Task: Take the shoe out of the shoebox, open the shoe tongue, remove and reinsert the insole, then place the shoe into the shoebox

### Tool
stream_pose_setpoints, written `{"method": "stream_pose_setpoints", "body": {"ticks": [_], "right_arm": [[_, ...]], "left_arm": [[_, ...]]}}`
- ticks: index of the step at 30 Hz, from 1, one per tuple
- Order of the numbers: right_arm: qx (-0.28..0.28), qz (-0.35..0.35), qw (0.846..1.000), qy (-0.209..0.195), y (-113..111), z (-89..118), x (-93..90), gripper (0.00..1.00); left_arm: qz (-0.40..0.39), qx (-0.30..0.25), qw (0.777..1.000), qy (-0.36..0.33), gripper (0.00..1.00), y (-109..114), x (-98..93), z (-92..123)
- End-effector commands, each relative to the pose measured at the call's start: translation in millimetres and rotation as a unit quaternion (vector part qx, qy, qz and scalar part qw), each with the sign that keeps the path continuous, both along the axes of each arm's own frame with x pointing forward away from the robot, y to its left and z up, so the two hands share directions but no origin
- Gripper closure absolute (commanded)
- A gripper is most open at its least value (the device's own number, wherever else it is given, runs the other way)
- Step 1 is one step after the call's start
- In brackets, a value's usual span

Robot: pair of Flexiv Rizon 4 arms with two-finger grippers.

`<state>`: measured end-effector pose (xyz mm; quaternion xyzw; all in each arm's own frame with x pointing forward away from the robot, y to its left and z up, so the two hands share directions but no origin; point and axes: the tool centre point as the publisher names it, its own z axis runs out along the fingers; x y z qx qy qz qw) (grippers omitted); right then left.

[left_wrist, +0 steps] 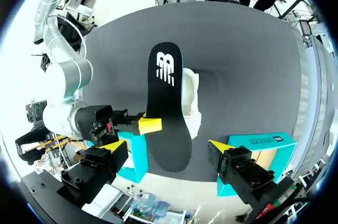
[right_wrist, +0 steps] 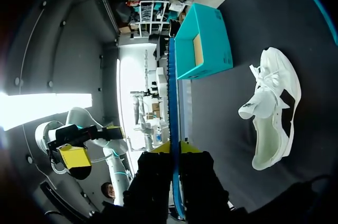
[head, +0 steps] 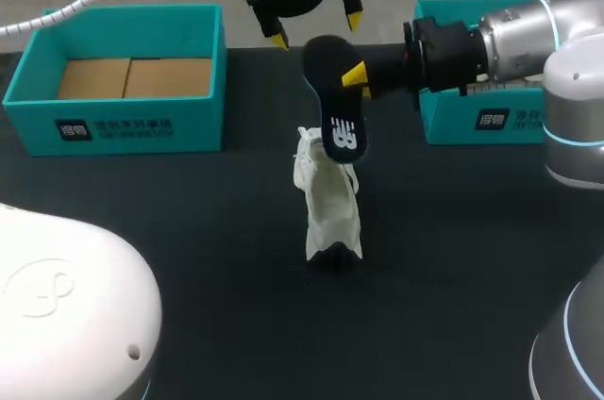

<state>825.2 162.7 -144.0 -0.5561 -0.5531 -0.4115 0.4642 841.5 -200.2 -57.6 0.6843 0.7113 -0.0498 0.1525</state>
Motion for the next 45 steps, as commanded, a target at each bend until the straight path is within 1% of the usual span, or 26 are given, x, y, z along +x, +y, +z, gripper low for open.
{"method": "stream_pose_setpoints", "body": {"ticks": [1,5,20,27,32,34,40,43,45], "right_arm": [[0.001,-0.004,1.000,0.000,2,-3,-2.9,1.00],[0.002,-0.004,1.000,0.001,2,-4,-2.4,1.00],[0.005,0.001,1.000,-0.001,2,-4,0.0,1.00],[0.006,0.002,1.000,-0.001,1,-4,0.3,1.00],[0.006,0.001,1.000,-0.002,-2,-3,-0.1,1.00],[0.005,0.000,1.000,-0.001,-2,-3,-0.3,1.00],[0.005,0.000,1.000,0.000,-3,-3,-0.3,1.00],[0.005,0.001,1.000,0.001,-3,-3,-0.2,1.00],[0.004,0.002,1.000,0.001,-3,-3,-0.2,1.00]], "left_arm": [[0.006,0.066,0.998,0.007,0.00,-5,-0.3,2],[-0.002,0.068,0.998,0.009,0.00,-4,-4.3,1],[-0.001,0.064,0.998,0.013,0.00,0,-7.2,-2],[-0.006,0.048,0.999,0.011,0.00,0,-9.2,-2],[-0.017,0.010,1.000,-0.004,0.00,3,-12.7,-3],[-0.020,0.004,1.000,-0.001,0.00,5,-14.5,-7],[-0.026,-0.071,0.997,-0.002,0.00,14,-19.5,-9],[-0.028,-0.124,0.992,-0.006,0.00,20,-22.0,-7],[-0.026,-0.148,0.989,-0.007,0.00,22,-22.5,-6]]}}
